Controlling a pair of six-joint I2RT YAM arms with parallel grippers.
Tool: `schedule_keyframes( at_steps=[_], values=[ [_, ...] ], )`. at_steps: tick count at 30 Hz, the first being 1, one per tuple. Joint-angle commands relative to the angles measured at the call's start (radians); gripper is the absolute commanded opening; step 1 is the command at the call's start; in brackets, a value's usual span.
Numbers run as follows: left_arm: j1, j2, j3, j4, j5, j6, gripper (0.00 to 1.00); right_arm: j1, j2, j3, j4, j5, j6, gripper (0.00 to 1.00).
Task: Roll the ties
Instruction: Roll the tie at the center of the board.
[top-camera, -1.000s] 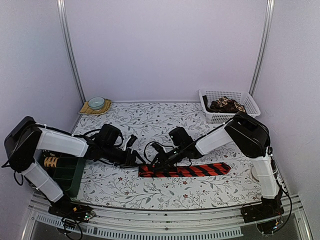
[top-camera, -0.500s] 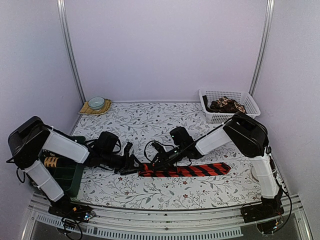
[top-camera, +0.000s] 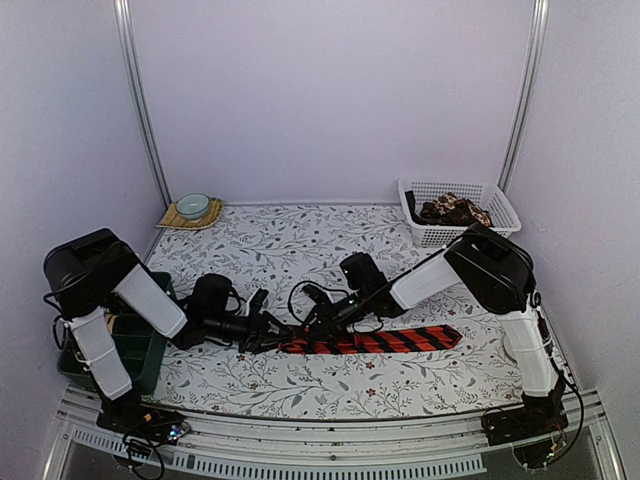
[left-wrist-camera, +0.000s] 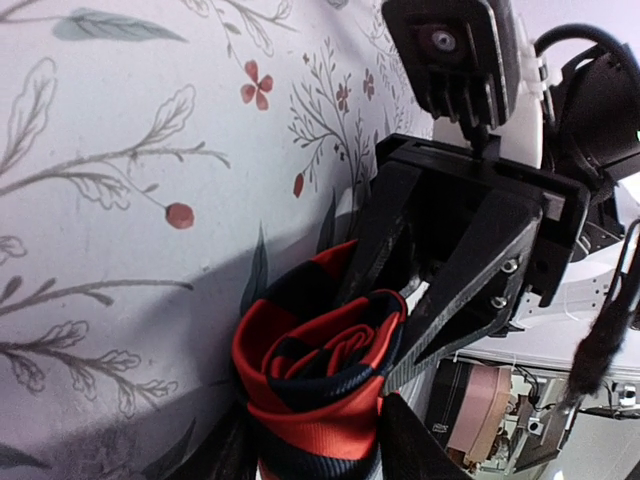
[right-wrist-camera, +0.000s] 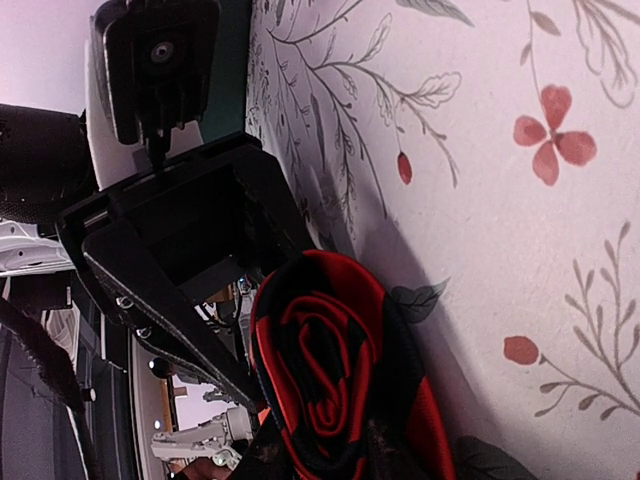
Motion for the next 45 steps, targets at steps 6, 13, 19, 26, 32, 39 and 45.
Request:
schedule_keyframes(
  at_steps=[6, 13, 19, 26, 32, 39, 45],
  values=[
    [0.007, 0.054, -0.041, -0.021, -0.022, -0.056, 0.26, -0.005, 0.116, 0.004, -0.109, 0.119, -0.086, 0.22],
    [0.031, 0.021, -0.022, -0.078, -0.03, -0.039, 0.12, -0.005, 0.108, 0.02, -0.16, 0.149, -0.122, 0.22],
    [0.043, -0.009, 0.021, -0.153, -0.038, -0.011, 0.0, -0.004, 0.063, 0.047, -0.267, 0.228, -0.198, 0.3],
    [0.061, -0.072, 0.133, -0.446, -0.103, 0.14, 0.0, -0.007, -0.068, 0.078, -0.39, 0.306, -0.284, 0.55],
    [0.094, -0.157, 0.311, -0.883, -0.283, 0.371, 0.0, -0.02, -0.227, 0.092, -0.515, 0.381, -0.383, 0.69],
    [0.129, -0.116, 0.502, -1.203, -0.376, 0.599, 0.0, -0.047, -0.367, 0.057, -0.559, 0.409, -0.471, 0.73],
    [0.143, -0.037, 0.627, -1.343, -0.429, 0.719, 0.0, -0.054, -0.41, 0.022, -0.558, 0.469, -0.559, 0.73]
  ],
)
